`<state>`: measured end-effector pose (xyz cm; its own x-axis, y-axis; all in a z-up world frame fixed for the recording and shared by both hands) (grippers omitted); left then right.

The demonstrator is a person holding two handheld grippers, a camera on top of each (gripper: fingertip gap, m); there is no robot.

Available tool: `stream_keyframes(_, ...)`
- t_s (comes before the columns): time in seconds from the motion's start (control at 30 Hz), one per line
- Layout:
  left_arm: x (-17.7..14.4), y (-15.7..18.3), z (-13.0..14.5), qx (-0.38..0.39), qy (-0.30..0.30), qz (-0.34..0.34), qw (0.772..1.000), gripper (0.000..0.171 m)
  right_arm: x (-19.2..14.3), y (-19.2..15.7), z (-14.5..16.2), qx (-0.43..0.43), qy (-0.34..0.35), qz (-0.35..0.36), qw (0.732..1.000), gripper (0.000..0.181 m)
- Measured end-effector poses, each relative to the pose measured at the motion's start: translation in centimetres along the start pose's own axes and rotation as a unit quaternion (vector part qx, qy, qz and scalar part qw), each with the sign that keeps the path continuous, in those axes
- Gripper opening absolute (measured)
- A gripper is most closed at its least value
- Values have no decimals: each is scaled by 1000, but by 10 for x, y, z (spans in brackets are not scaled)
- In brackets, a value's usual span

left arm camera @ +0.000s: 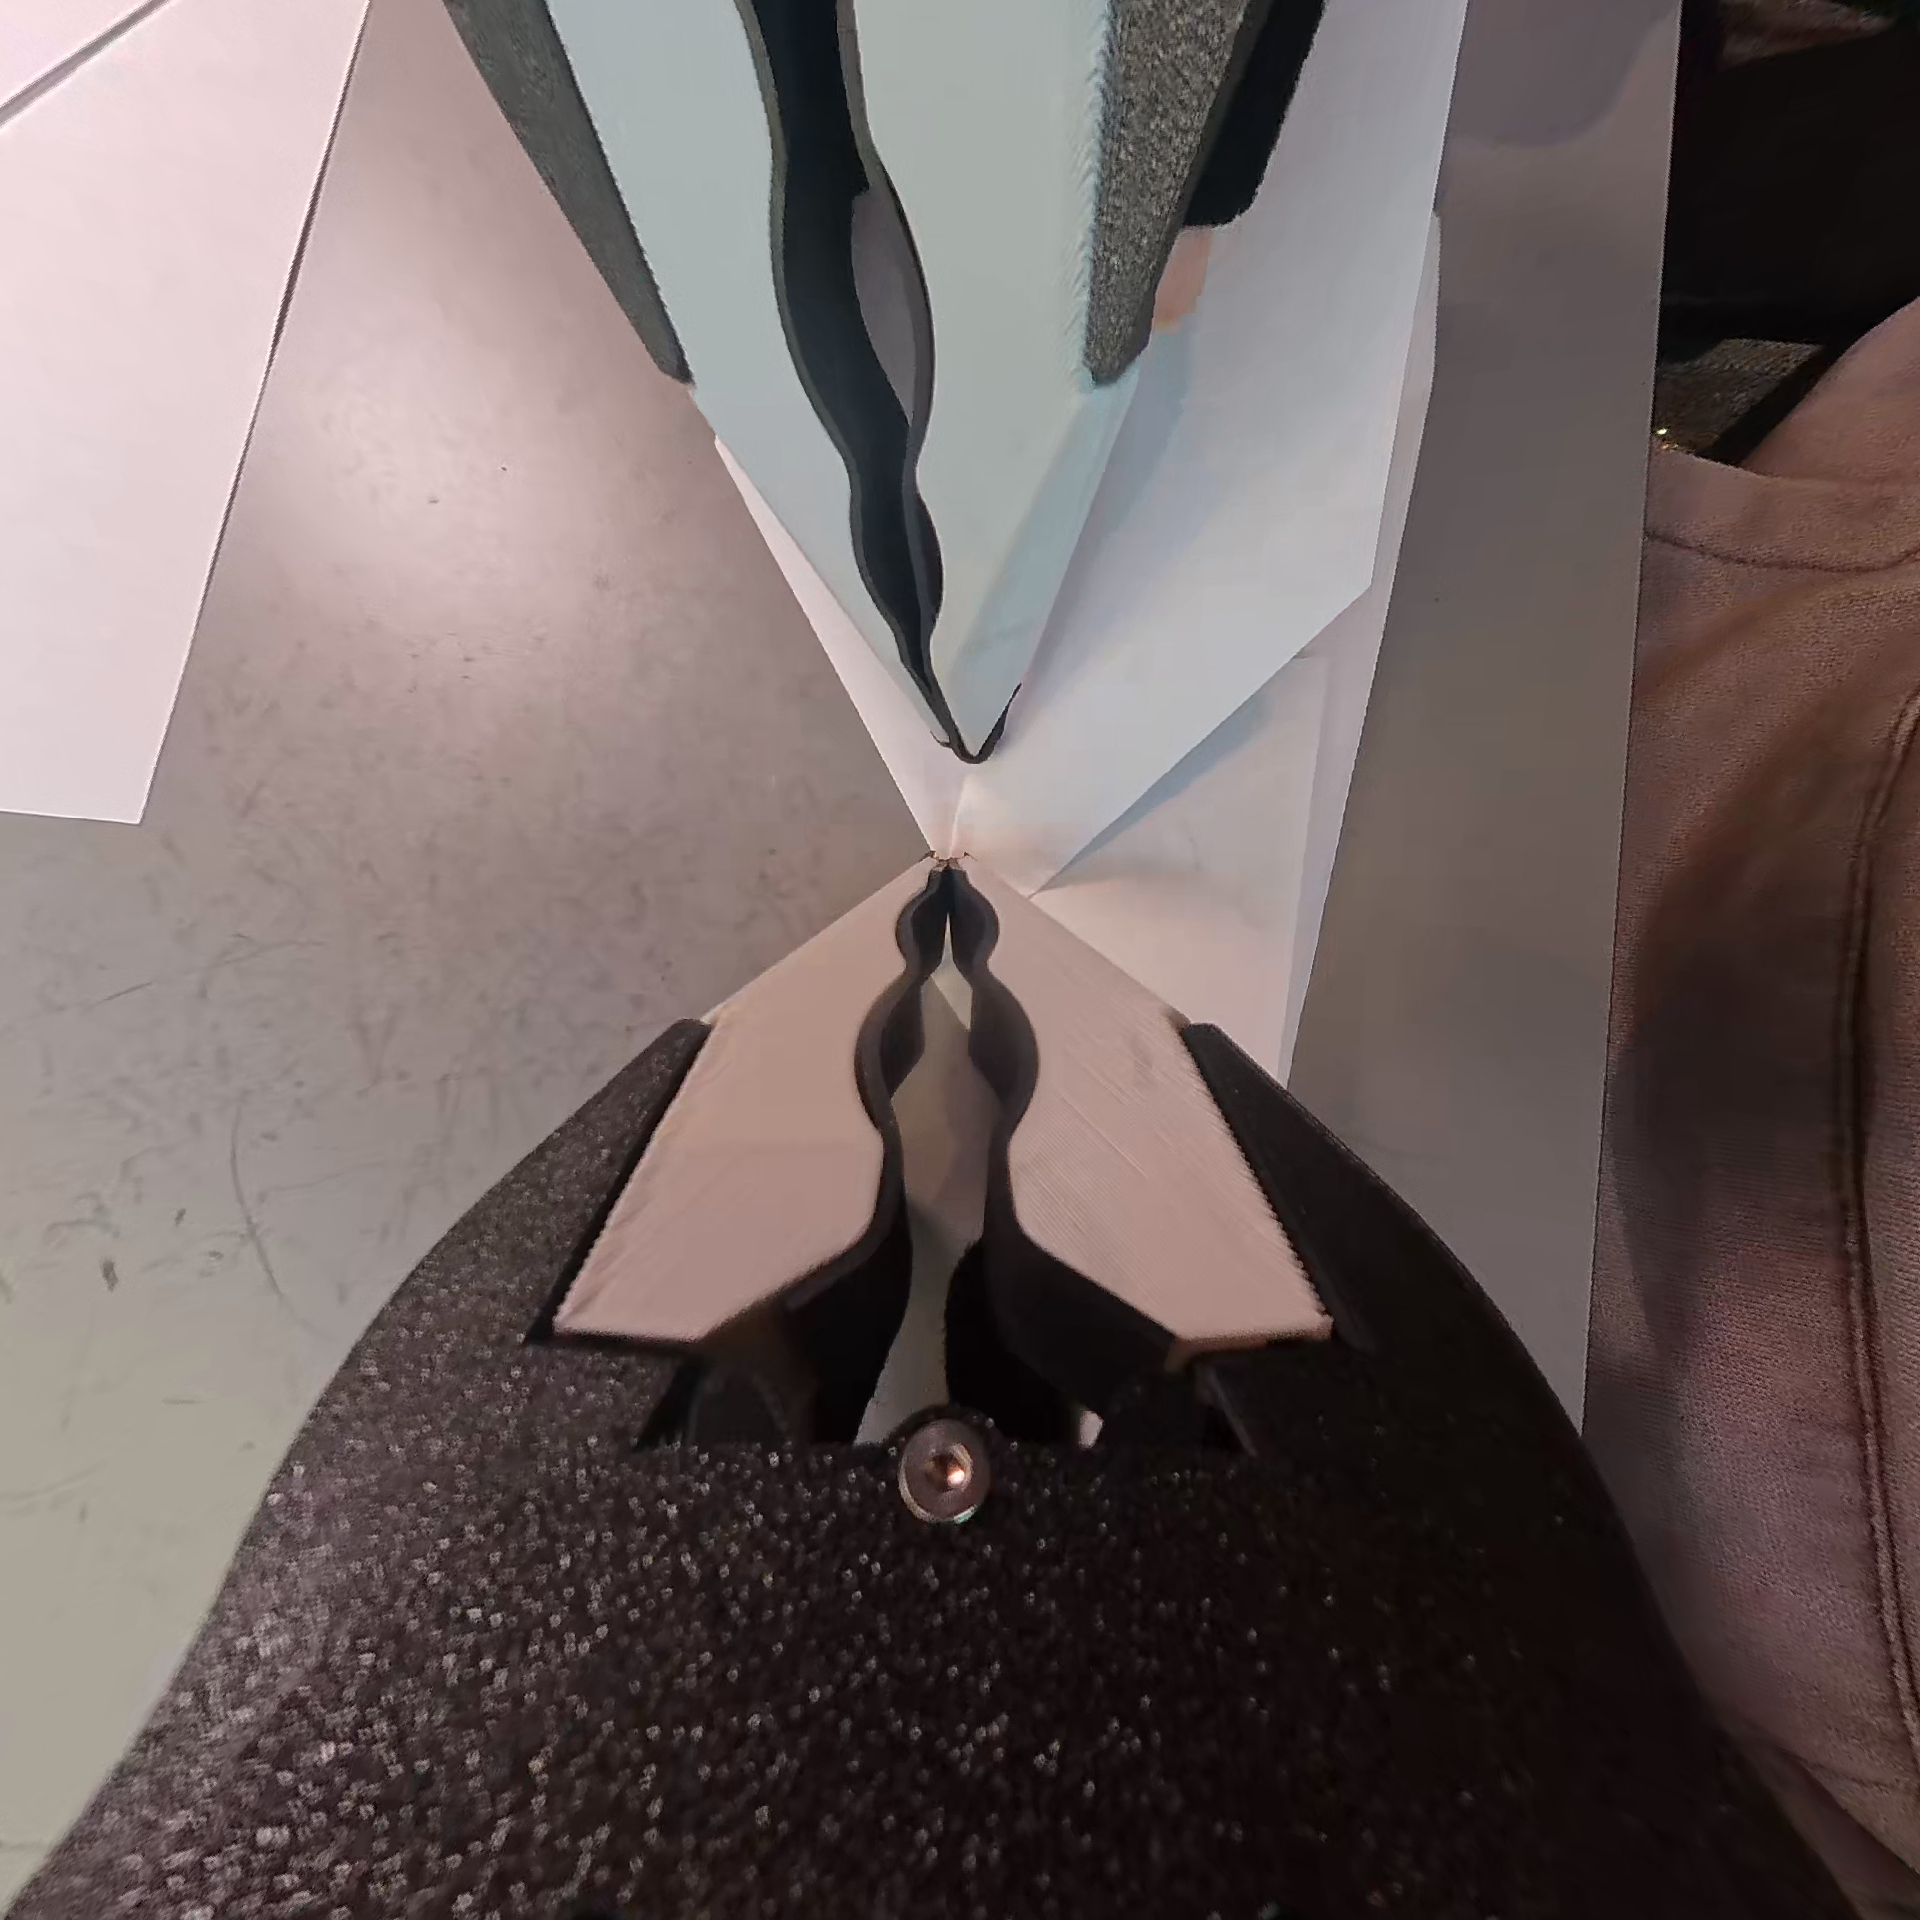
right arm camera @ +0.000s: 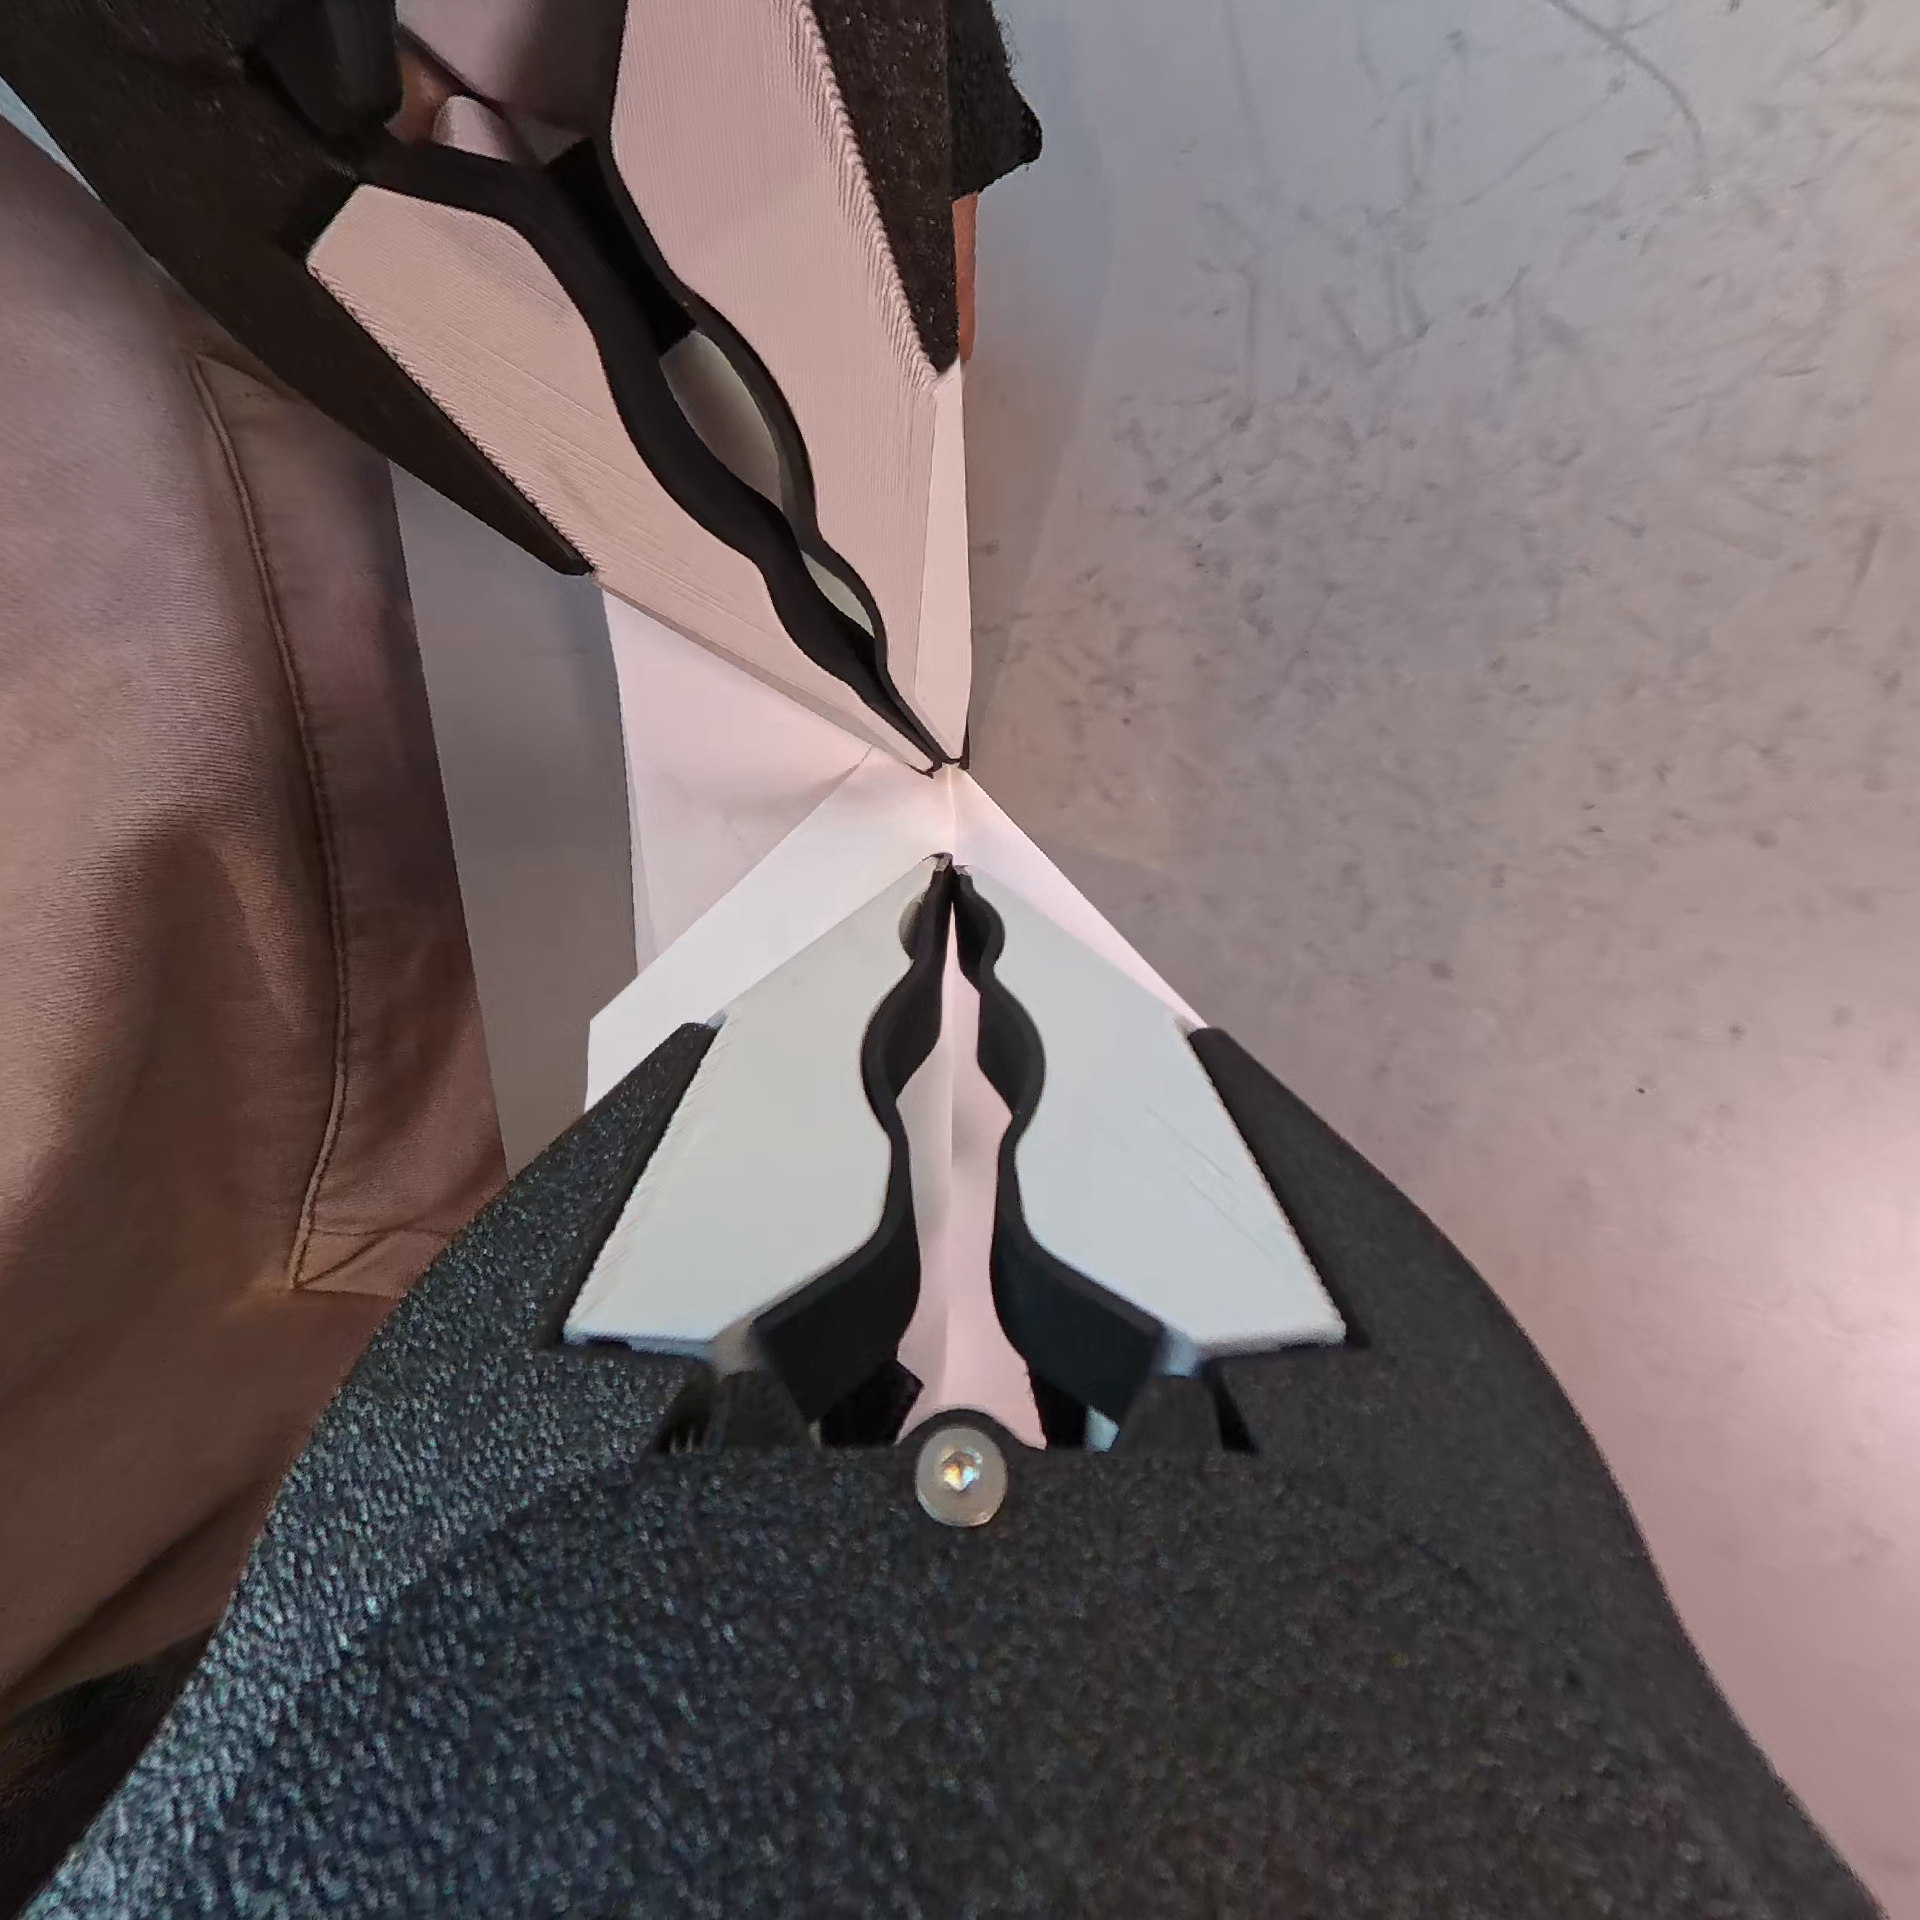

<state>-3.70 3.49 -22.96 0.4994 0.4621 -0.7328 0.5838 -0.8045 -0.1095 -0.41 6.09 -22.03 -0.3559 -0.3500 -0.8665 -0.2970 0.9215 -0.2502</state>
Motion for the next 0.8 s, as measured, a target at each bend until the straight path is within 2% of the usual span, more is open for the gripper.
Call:
stream_keyframes(0.2, 0, -1, 0, -6, 2, 11, 1000, 0, 5, -2, 3, -40, -32, 34, 998, 0)
stream_keyframes(0.37, -1, -1, 0, -8, 3, 15, 1000, 0, 6, -2, 3, -22, -29, 34, 999, 0)
stream_keyframes(0.53, 2, 2, -9, -60, 21, 60, 996, 0, 6, -2, 3, -22, -17, 38, 999, 0)
stream_keyframes(0.67, 5, 6, -8, 15, 1, 31, 999, 0, 5, -2, 4, 7, 3, 37, 999, 0)
stream_keyframes(0.8, 5, 6, -8, 40, -16, 12, 999, 0, 0, -2, 8, 62, 25, 1, 998, 0)
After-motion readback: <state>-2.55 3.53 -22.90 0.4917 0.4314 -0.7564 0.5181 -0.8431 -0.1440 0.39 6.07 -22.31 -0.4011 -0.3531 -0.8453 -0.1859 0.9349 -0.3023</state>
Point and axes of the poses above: each gripper's, where its closed fingertips meet, x out along the fingers, z out of its underside, y = z × x across the jaws, the point moved 2 cm from there along -x, back along the fingers, and after that the axes turned 3 degrees about x, right-handed, at the moved point
